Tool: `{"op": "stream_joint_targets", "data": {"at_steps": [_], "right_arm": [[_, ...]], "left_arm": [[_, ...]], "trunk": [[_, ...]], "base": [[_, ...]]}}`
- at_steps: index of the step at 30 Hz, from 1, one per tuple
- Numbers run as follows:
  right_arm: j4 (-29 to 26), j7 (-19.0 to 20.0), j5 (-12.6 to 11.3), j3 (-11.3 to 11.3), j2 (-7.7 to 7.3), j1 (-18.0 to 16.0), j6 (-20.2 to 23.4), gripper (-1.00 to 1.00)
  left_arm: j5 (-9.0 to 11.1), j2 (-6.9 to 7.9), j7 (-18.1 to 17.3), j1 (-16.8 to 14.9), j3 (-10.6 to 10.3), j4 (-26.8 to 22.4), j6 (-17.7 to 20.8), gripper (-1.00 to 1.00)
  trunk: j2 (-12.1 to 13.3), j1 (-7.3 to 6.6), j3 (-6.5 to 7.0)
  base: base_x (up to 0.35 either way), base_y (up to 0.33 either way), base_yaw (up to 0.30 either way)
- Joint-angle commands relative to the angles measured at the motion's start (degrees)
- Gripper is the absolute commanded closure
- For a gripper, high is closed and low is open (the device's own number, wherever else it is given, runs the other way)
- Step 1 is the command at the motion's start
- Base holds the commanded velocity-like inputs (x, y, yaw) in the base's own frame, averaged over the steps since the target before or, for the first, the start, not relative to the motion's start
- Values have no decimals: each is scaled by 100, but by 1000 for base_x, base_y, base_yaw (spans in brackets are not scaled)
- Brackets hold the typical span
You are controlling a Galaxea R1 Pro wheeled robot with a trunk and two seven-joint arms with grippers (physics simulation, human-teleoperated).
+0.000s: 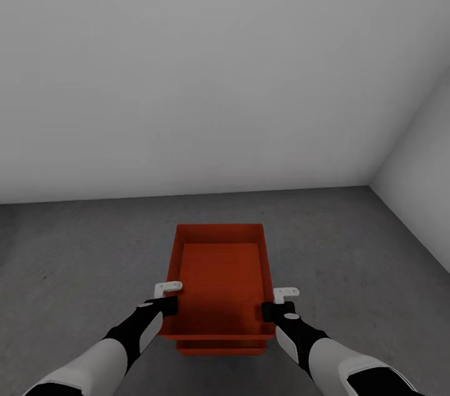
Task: Move the two storage containers from the living room to the garage. In the garage, place one container on the floor and stack the other container on top of it (either order is fine).
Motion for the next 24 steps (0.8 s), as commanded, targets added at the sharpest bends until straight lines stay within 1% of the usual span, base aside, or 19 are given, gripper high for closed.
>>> {"op": "stream_joint_targets", "data": {"at_steps": [1, 17, 24], "right_arm": [[26, -36, -96, 22, -3, 1, -31, 100], [26, -36, -96, 22, 0, 1, -31, 100], [26, -36, -96, 22, -1, 1, -31, 100]], "left_arm": [[-81, -1, 556, -3, 98, -281, 7, 100], [-79, -1, 550, -3, 98, -261, 6, 100], [-78, -1, 550, -3, 98, -258, 6, 100]], "trunk": [[-2, 0, -5], [-2, 0, -5], [-2, 0, -5]], "base": [[-15, 0, 0], [-12, 0, 0], [-94, 0, 0]]}}
